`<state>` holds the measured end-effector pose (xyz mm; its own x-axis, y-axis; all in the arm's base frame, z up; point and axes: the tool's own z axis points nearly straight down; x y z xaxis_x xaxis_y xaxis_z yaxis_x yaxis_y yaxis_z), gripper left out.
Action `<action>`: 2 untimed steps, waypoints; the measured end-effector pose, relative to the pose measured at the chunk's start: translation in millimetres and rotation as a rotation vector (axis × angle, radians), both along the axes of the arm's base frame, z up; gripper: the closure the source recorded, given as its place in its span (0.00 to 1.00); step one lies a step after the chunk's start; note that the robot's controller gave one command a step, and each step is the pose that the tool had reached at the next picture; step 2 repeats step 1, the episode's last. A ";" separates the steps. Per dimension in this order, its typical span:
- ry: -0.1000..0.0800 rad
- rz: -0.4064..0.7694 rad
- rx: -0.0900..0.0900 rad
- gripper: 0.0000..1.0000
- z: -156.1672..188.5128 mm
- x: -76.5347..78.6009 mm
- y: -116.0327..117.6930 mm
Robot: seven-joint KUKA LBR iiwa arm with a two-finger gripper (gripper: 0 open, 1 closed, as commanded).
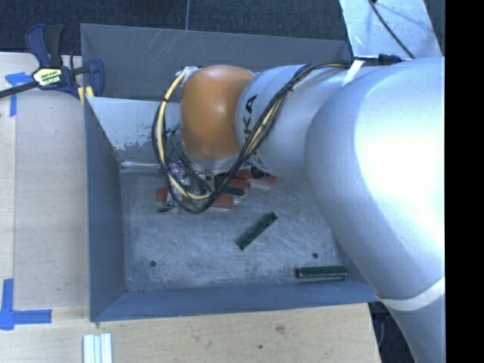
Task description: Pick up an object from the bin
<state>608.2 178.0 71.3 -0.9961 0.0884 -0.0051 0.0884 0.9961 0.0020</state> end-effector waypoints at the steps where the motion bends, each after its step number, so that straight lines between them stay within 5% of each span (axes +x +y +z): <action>1: -0.006 0.043 0.001 1.00 137.3 -8.1 -4.7; 2: -0.006 0.043 0.001 1.00 137.3 -8.1 -4.7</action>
Offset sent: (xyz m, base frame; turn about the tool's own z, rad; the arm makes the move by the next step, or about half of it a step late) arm -0.0103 -0.0047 0.1314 -0.0433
